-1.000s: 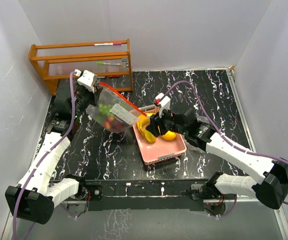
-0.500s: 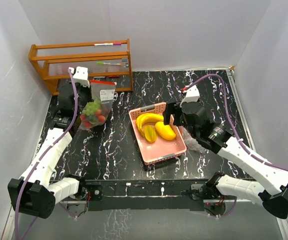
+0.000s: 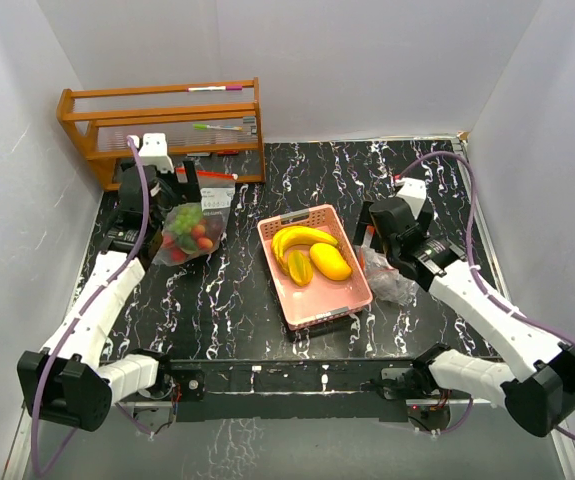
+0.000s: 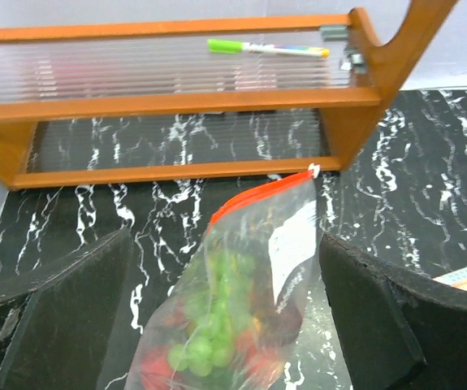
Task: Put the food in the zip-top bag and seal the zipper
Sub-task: Place the zipper food storage bag at the center of the board, then pick up the zipper food storage bag at the center of the board.
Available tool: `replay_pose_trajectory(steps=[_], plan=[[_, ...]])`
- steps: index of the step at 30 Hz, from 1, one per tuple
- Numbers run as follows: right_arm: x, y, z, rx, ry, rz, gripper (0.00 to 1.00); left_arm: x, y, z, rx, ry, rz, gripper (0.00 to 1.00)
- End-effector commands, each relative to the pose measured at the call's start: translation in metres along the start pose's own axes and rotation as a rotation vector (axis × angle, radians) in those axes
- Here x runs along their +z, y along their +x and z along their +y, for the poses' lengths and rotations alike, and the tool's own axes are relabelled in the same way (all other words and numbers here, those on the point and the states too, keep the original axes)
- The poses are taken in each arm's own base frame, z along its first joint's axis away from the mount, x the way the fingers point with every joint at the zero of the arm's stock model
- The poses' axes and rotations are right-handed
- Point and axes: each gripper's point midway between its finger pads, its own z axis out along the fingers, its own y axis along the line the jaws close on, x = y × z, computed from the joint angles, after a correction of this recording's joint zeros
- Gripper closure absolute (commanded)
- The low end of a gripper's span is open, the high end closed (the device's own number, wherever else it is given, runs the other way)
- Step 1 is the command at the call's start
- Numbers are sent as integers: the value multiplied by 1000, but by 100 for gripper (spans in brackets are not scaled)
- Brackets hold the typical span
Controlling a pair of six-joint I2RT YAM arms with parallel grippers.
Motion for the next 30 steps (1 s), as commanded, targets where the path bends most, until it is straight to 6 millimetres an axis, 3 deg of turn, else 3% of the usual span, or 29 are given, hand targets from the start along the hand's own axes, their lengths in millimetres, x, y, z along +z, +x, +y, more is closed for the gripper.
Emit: replay_pose_trajectory(steps=[1,6,10,14,18,22,24,30], plan=[[21,7,-19,89,53,46,2,-27,-58,-13,-35,98,-113,3],[42,24,-54,155,132,92,2,-57,-101,-28,-51,215,-217,3],[55,39,-77,187,168,146,1,-80,-122,-59,-94,405,-269,3],[66,52,-81,190,152,178,1,-90,-107,-99,-154,645,-231,3],[80,64,-78,189,135,217,6,-85,-74,-113,-198,721,-162,3],[90,69,-76,208,110,239,24,-81,-50,-115,-197,724,-97,3],[92,69,-78,213,112,239,27,-82,-47,-117,-208,736,-77,3],[93,78,-73,196,67,262,56,-94,-41,-142,-182,926,-27,3]])
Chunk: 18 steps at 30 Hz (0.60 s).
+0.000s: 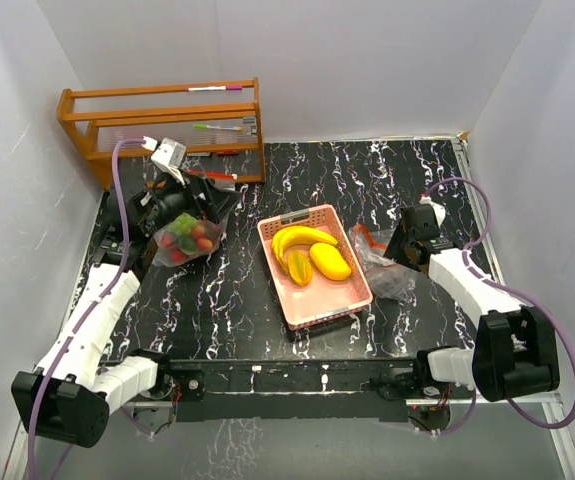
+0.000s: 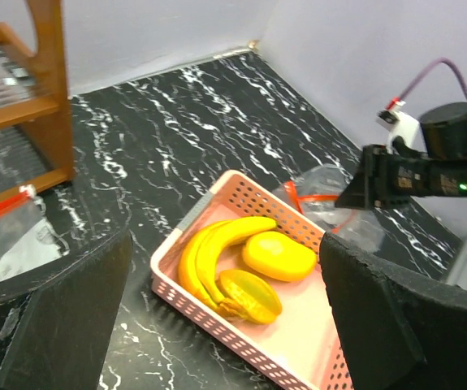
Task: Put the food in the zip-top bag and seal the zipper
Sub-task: Pick up the zipper food storage bag at the center of the board.
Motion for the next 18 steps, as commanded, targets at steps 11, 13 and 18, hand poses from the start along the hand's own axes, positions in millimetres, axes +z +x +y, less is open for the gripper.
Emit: replay_pose_trajectory(steps=[11,13,18], plan=[[-32,-32,1,27,-70,-194,92,10,10,-24,-69,165,81,3],[-57,-59,3,34,-91,-302,92,14,12,-27,-96,193,91,3],[-122,-109,16,18,-179,-475,92,31,23,-36,-228,273,136,8]])
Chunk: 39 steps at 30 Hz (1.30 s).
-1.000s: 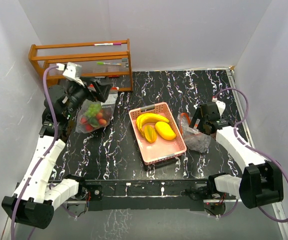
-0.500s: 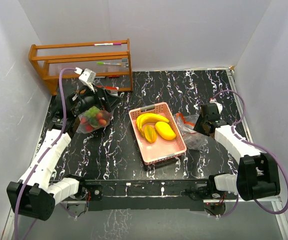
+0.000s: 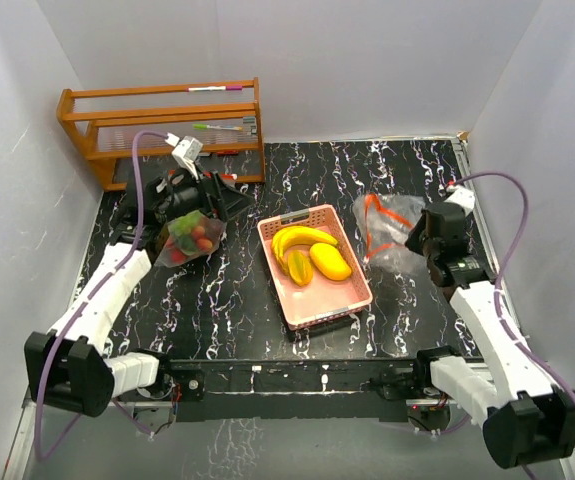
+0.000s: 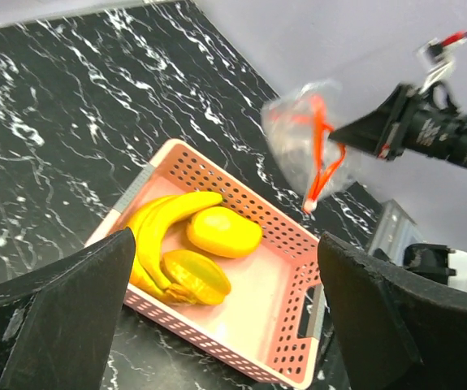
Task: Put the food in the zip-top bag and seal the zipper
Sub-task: Pick up the zipper food storage bag at the center of the board, then open the zipper of the food storage bag.
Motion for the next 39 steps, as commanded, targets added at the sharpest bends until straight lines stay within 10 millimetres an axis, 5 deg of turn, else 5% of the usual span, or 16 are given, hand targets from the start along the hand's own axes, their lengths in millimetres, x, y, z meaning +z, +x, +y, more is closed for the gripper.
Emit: replay_pose_trajectory(steps=[1,11,20,28,39], plan=[[-43,-78,25,-2,-99,-211,92,17,-1,-19,-90,109,16,8],[-74,-97,66,36,-325,-239,92,87,28,-68,-43,144,90,13],[-64,-83,63,21,-309,-192,92,124,36,-118,-18,190,72,6],[-52,-85,49,0,-213,-200,92,147,31,-156,41,133,41,21],[-58,-94,53,-3,-228,-224,92,191,69,-148,47,-27,134,33]])
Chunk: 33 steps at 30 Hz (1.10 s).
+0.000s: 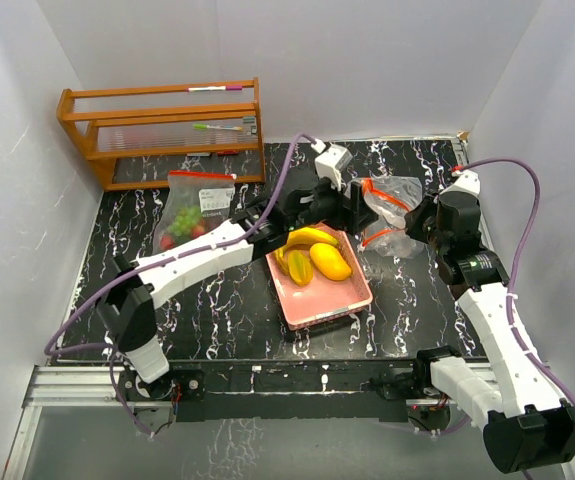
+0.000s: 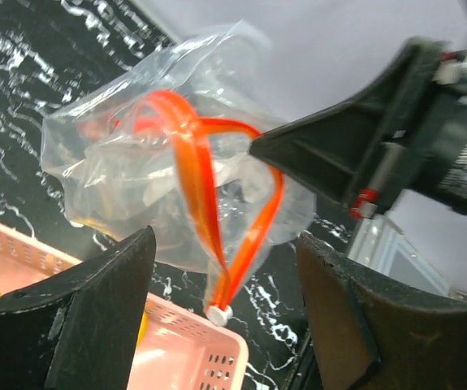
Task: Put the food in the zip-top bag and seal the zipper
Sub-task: Open the zipper of the food storage bag.
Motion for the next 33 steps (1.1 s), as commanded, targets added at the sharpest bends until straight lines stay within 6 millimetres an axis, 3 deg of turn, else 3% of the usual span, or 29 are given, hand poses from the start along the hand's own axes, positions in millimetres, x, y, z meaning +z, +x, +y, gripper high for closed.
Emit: replay_pose_trajectory(steps=[1,5,12,21,22,23,25,30,33], plan=[[-10,-32,12,-3,-36,-98,92,11,9,15,6,-110,28,35],[-19,-39,19,-3,-72,-115,92,14,15,27,8,-165,19,45],[-31,-38,24,-8,-112,-109,92,23,10,28,-16,-161,-20,60],[-33,-28,20,-22,-106,-87,92,31,-9,16,-33,-119,-78,62],[-35,-28,19,-22,-105,-89,92,31,-9,17,-31,-121,-78,66],[-36,-30,19,-21,-102,-94,92,33,-7,18,-25,-127,-74,80],[-39,-32,18,-22,-100,-105,92,35,-1,25,-15,-146,-58,100],[-45,-37,14,-24,-76,-120,92,32,16,50,36,-248,-29,100],[-48,-41,-7,5,39,-157,92,18,15,68,104,-347,-14,100]])
